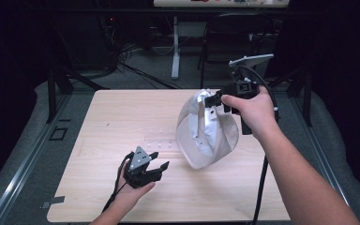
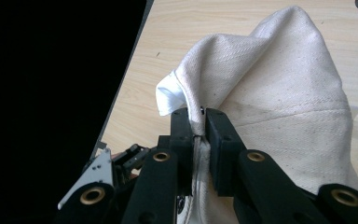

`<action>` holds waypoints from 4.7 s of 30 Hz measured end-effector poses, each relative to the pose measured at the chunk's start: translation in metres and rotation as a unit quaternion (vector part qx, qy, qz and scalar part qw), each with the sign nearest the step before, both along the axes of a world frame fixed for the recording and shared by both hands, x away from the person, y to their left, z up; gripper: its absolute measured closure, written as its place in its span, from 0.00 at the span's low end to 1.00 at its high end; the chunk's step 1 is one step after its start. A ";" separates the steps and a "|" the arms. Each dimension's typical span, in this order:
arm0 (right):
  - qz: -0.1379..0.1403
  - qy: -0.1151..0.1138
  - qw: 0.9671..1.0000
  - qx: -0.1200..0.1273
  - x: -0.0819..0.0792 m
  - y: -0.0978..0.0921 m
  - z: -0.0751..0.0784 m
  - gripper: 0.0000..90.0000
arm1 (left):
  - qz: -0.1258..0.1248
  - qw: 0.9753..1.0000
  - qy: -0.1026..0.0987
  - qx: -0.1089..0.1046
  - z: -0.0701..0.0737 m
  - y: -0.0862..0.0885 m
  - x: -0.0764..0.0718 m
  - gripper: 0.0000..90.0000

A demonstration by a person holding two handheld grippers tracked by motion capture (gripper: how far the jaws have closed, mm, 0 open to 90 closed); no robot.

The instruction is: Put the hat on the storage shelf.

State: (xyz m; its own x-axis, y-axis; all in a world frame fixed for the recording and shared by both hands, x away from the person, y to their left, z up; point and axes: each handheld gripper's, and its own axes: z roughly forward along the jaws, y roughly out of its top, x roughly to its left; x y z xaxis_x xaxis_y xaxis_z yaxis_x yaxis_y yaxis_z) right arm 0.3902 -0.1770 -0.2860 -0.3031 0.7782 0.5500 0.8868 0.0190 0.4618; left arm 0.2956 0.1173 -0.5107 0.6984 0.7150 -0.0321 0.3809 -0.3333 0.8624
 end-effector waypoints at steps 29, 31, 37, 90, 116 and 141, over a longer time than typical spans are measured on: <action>-0.024 -0.005 0.999 0.028 0.025 0.021 0.003 0.91 | -0.050 0.998 -0.033 0.024 0.020 -0.066 -0.005 0.42; -0.025 -0.004 0.999 0.027 0.025 0.021 0.003 0.91 | -0.047 0.998 -0.037 0.029 0.020 -0.070 -0.005 0.42; -0.031 -0.008 0.999 0.028 0.024 0.021 0.008 0.91 | -0.012 0.996 -0.037 0.076 0.018 -0.084 0.002 0.63; -0.026 0.000 1.000 0.007 0.037 0.044 -0.008 0.91 | -0.014 0.999 0.042 0.023 0.002 -0.040 0.049 0.94; -0.021 0.001 1.000 0.014 0.044 0.054 -0.016 0.90 | 0.009 0.999 -0.004 0.053 0.013 -0.058 0.049 0.89; -0.008 0.032 0.999 -0.014 0.050 0.068 -0.051 0.90 | 0.022 0.998 0.053 0.035 -0.014 -0.038 0.057 0.94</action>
State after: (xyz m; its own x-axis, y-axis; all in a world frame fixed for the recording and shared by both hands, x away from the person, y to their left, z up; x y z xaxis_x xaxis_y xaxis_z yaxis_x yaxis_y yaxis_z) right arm 0.4398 -0.1091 -0.3366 -0.2552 0.7980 0.5459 0.9145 0.0159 0.4042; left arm 0.3527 0.0789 -0.5251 0.6611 0.7484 -0.0525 0.4847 -0.3727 0.7913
